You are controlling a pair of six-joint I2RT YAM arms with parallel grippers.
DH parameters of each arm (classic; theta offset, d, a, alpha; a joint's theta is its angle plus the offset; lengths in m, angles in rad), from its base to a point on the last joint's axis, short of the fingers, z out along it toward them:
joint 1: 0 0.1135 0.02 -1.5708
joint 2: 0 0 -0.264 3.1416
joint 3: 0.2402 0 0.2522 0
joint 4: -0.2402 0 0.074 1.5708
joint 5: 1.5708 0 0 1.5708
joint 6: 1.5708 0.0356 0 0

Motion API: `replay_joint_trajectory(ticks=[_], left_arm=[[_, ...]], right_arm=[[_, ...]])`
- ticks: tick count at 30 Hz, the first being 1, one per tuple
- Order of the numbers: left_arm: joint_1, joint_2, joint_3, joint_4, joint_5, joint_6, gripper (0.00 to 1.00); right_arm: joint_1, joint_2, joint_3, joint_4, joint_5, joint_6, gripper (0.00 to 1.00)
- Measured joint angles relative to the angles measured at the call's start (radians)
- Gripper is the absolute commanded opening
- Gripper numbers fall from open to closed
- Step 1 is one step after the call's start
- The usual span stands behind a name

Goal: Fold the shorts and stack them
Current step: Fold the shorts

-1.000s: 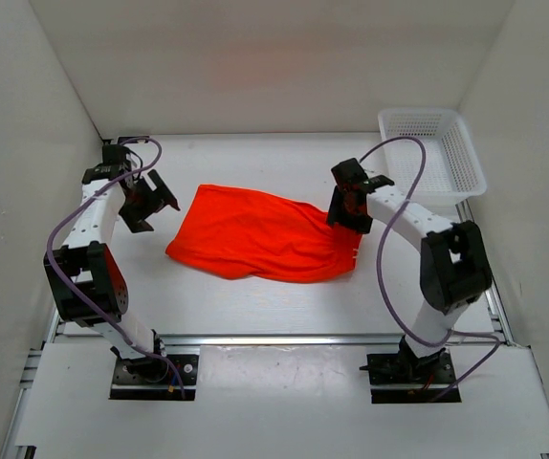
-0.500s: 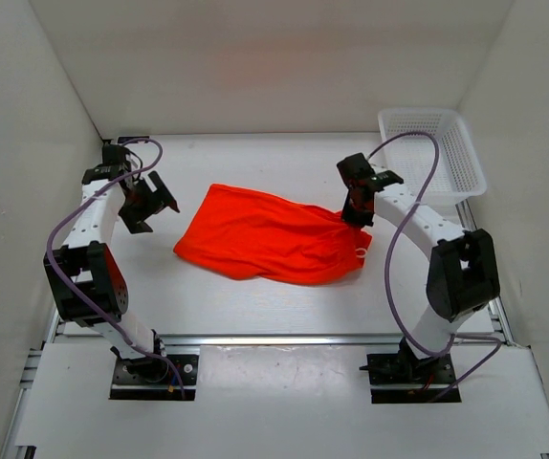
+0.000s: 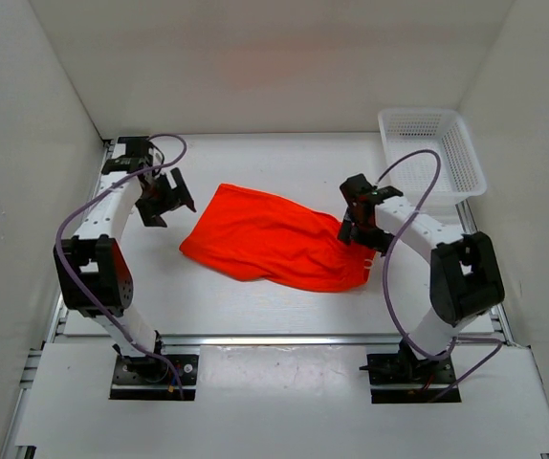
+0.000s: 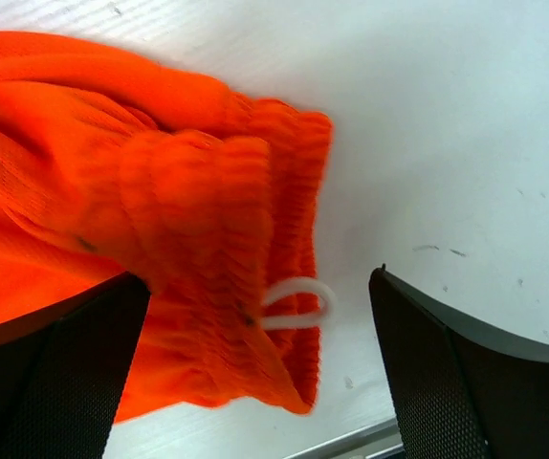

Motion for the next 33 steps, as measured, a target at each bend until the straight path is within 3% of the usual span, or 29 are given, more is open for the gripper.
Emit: replay_joint_trajectory(ticks=[4,8,11,15,18,19,21,25,28,29,30,31,33], left_arm=[[-0.06,0.054,0.073,-0.006,-0.005,0.009,1.0],[-0.074,0.104,0.102,-0.01,-0.01,0.014,1.0],[-0.072,0.141,0.119,-0.014,-0.03,0.015,1.0],[-0.069,0.175,0.146,-0.018,-0.054,0.016,1.0],[-0.069,0.199,0.172,-0.018,-0.062,0.016,1.0],[-0.069,0.21,0.181,-0.017,-0.062,0.016,1.0],[-0.069,0.241,0.199,-0.015,-0.063,0.016,1.0],[-0.069,0.325,0.211,-0.002,-0.064,0.018,1.0],[-0.069,0.376,0.211,-0.001,-0.068,0.021,1.0],[-0.069,0.388,0.21,-0.001,-0.07,0.022,1.0],[-0.068,0.393,0.21,-0.001,-0.074,0.023,1.0],[-0.066,0.395,0.21,0.0,-0.076,0.024,1.0],[-0.061,0.395,0.207,0.009,-0.077,0.023,1.0]], right_arm=[[-0.052,-0.135,-0.092,0.037,-0.048,-0.01,0.99],[-0.202,-0.271,-0.272,0.164,-0.24,-0.037,0.99],[-0.27,-0.273,-0.382,0.258,-0.378,-0.047,0.99],[-0.273,-0.25,-0.445,0.341,-0.499,-0.058,0.96],[-0.274,-0.241,-0.458,0.413,-0.564,-0.056,0.84],[-0.275,-0.233,-0.46,0.436,-0.582,-0.055,0.74],[-0.275,-0.215,-0.465,0.484,-0.61,-0.056,0.63],[-0.281,-0.185,-0.475,0.556,-0.652,-0.049,0.56],[-0.283,-0.166,-0.477,0.594,-0.666,-0.061,0.33],[-0.284,-0.155,-0.477,0.606,-0.671,-0.063,0.15],[-0.285,-0.146,-0.476,0.616,-0.681,-0.07,0.07],[-0.286,-0.143,-0.471,0.616,-0.69,-0.07,0.01],[-0.285,-0.137,-0.457,0.607,-0.686,-0.08,0.01]])
